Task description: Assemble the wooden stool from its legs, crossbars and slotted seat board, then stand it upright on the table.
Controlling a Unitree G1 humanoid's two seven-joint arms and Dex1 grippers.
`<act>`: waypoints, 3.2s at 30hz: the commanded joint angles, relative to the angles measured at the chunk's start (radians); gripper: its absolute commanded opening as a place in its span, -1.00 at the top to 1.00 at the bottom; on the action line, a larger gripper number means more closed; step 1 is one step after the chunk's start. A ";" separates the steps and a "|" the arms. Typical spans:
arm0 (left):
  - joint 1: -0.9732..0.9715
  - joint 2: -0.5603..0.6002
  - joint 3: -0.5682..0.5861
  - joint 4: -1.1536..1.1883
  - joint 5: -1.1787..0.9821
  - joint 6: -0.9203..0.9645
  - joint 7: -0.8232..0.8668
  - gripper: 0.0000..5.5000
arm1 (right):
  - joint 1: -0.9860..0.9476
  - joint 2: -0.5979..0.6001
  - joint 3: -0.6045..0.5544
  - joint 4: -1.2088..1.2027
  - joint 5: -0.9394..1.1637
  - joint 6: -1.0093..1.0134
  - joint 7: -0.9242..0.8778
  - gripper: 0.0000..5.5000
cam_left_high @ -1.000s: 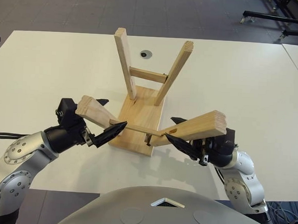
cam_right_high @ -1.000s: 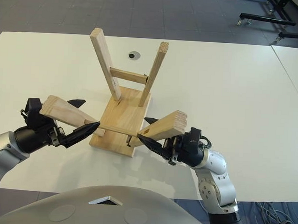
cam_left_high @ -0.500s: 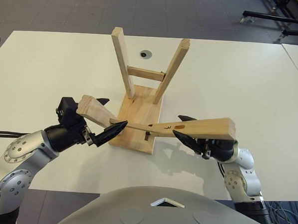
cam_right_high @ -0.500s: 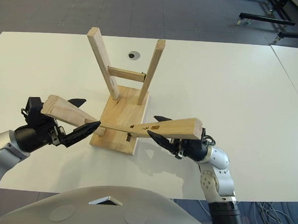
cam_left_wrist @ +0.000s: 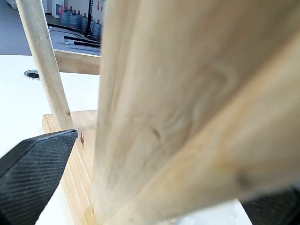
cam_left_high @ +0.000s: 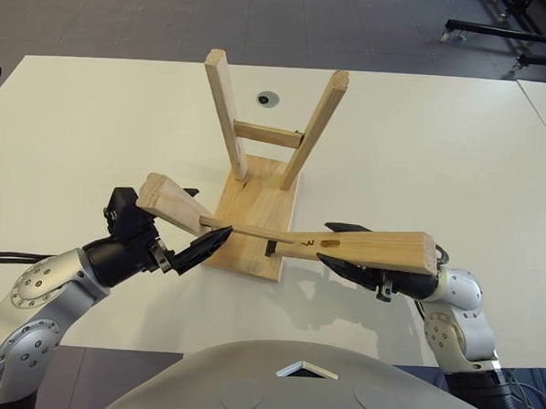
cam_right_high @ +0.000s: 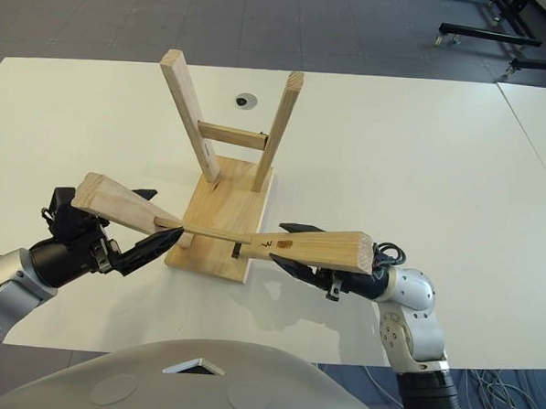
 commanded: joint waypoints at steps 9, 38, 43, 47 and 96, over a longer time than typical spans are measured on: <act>0.041 -0.032 -0.028 -0.034 0.041 -0.029 0.031 -0.96 | -0.008 -0.048 0.049 -0.197 -0.111 0.138 -0.156 0.25; 0.156 -0.057 -0.028 -0.096 0.047 -0.058 0.063 -0.96 | 0.069 -0.114 0.008 -0.234 -0.063 0.156 -0.145 0.25; 0.181 -0.061 -0.026 -0.108 0.045 -0.062 0.068 -0.96 | 0.089 -0.122 -0.047 -0.244 -0.001 0.146 -0.130 0.25; 0.193 -0.071 -0.040 -0.116 0.051 -0.065 0.078 -0.96 | 0.051 -0.089 -0.014 -0.212 -0.020 0.144 -0.127 0.25; 0.199 -0.077 -0.063 -0.126 0.046 -0.080 0.109 -0.96 | -0.149 -0.172 -0.018 0.005 -0.106 0.097 -0.021 0.25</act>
